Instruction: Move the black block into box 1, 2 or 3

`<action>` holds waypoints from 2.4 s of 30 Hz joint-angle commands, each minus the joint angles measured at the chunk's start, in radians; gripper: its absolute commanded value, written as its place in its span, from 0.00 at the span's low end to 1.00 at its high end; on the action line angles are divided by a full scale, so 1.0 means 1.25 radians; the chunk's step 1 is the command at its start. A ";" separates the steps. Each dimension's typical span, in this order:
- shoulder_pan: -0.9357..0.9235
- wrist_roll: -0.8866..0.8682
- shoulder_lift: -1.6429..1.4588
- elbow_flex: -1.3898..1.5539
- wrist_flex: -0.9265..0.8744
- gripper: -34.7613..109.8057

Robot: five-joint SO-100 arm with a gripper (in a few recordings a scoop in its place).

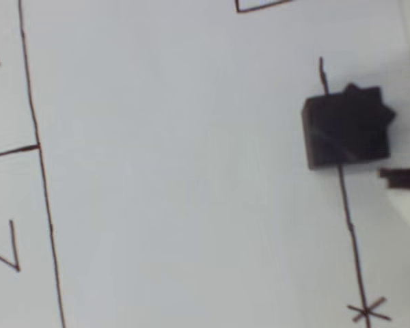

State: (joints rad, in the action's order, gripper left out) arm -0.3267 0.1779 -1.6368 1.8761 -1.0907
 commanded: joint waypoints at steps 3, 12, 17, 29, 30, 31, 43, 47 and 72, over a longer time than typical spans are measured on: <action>-0.005 0.056 0.012 -0.064 -0.004 0.42; 0.005 0.106 0.044 -0.076 0.002 0.42; 0.009 0.112 0.058 -0.077 0.016 0.42; 0.022 0.124 0.067 -0.032 0.066 0.42; 0.022 0.125 0.067 -0.031 0.066 0.42; 0.023 0.126 0.066 -0.028 0.067 0.42; 0.028 0.135 0.034 0.050 0.129 0.42; 0.028 0.139 0.031 0.065 0.140 0.42; 0.012 0.157 0.037 0.094 0.200 0.42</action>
State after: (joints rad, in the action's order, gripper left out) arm -0.2869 0.3605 -1.5248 1.9942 -0.8498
